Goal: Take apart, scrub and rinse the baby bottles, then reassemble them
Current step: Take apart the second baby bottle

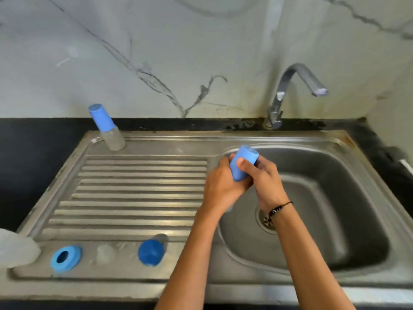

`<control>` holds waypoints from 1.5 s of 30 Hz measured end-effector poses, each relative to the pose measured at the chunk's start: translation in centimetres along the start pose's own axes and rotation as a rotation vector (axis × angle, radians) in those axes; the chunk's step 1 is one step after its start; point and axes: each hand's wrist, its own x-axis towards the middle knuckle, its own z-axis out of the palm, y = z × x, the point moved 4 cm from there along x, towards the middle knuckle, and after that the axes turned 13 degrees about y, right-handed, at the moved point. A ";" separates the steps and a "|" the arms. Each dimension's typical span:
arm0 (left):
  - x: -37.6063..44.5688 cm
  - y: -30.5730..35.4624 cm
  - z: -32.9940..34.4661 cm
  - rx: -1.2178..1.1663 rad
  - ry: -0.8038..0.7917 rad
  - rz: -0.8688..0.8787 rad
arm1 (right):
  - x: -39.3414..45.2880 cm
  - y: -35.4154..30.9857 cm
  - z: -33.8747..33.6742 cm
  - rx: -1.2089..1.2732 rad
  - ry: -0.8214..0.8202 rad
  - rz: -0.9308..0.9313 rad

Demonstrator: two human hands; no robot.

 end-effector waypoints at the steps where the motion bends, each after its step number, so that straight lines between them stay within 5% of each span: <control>1: -0.8 0.6 1.0 -0.031 -0.061 -0.004 | -0.3 -0.1 -1.8 0.022 -0.026 0.023; 9: -7.0 5.3 6.9 -0.659 -0.578 -0.115 | -1.7 -1.6 -11.7 0.379 -0.338 0.218; 14: -9.0 6.4 10.3 -0.618 -0.393 -0.188 | -1.3 -1.8 -15.5 0.424 -0.277 0.322; 19: -10.3 5.3 12.7 -0.577 -0.267 -0.333 | 0.2 -0.3 -18.9 0.390 0.030 0.442; 23: -9.3 4.5 13.7 -0.501 -0.140 -0.429 | 1.8 2.3 -21.2 -0.021 0.090 0.455; 33: -6.0 3.0 15.3 -0.426 -0.213 -0.409 | 7.1 10.7 -21.2 -1.295 -0.224 0.255; 42: -4.5 0.7 15.4 -0.354 -0.277 -0.507 | 8.5 13.3 -21.9 -1.672 -0.113 0.029; 45: -4.3 0.0 15.8 -0.316 -0.236 -0.549 | 9.0 11.2 -21.0 -1.463 0.056 0.015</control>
